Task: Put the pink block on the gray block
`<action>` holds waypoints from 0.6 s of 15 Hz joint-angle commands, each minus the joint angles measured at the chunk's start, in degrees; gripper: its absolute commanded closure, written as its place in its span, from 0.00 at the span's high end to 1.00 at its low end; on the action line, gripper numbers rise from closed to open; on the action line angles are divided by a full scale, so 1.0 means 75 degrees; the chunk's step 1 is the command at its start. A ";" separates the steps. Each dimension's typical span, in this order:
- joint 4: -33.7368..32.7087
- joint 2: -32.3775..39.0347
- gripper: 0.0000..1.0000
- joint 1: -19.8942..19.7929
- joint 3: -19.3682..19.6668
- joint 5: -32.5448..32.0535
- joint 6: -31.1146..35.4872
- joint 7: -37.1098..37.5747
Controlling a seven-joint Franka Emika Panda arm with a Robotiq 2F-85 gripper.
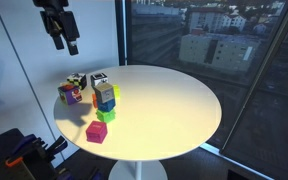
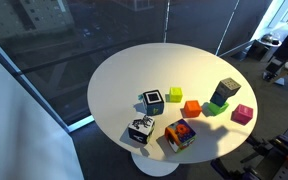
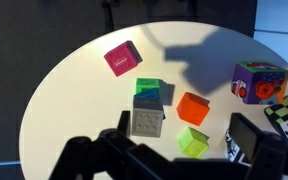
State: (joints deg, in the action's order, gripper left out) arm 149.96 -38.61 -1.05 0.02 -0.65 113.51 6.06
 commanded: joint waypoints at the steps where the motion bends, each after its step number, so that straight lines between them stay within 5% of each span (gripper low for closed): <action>1: 0.0076 0.0053 1.00 -0.0210 0.0149 -0.0009 -0.0104 -0.0078; 9: 0.0092 0.0200 1.00 -0.0336 0.0103 0.0013 -0.0243 -0.0010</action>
State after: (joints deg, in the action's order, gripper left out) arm 150.74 -37.13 -3.42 0.91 -0.64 111.81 6.08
